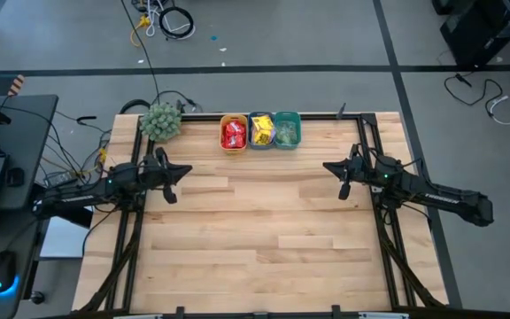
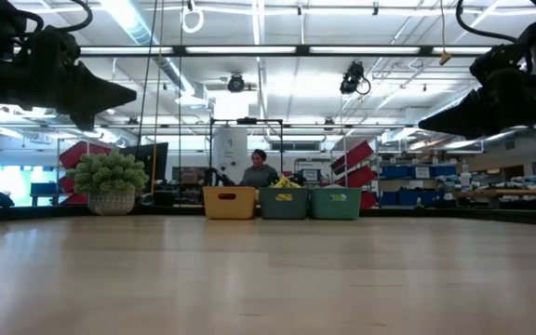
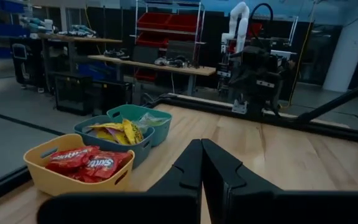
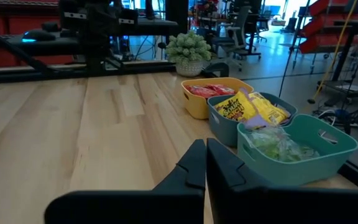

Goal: Sort candy
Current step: Return to Home Position

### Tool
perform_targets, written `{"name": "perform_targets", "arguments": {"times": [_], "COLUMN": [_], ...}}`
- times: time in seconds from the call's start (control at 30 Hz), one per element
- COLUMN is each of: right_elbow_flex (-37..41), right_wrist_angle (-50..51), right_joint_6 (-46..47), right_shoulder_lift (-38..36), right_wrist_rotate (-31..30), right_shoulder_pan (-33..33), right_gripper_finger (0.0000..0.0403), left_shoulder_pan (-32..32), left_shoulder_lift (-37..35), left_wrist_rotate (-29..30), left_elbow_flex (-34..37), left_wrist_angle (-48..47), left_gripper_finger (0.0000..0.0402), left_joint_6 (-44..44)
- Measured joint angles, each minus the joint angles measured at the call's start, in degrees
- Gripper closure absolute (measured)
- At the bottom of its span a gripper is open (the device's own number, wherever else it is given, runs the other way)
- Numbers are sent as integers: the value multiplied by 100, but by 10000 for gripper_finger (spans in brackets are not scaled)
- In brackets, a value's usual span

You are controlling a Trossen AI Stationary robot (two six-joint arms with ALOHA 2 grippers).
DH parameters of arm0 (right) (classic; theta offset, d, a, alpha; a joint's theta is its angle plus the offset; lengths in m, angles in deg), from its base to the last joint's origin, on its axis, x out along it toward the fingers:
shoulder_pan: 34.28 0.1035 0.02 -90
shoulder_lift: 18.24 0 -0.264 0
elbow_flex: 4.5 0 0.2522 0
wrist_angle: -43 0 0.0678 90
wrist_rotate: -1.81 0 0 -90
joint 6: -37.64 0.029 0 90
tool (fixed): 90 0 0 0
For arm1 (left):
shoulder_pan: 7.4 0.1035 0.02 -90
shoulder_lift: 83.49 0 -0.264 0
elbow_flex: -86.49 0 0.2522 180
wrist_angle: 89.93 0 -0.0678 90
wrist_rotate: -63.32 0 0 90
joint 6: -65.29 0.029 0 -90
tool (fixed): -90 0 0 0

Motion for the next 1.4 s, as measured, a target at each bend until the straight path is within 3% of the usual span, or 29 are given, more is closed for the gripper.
{"name": "perform_targets", "arguments": {"times": [1.4], "right_elbow_flex": [0], "right_wrist_angle": [-2], "right_joint_6": [4], "right_shoulder_lift": [0], "right_wrist_rotate": [-7], "right_shoulder_pan": [0], "right_gripper_finger": [402], "left_shoulder_pan": [-4], "left_shoulder_lift": [0], "left_wrist_rotate": [4], "left_elbow_flex": [2], "left_wrist_angle": [-1], "left_gripper_finger": [392], "left_joint_6": [-2]}}
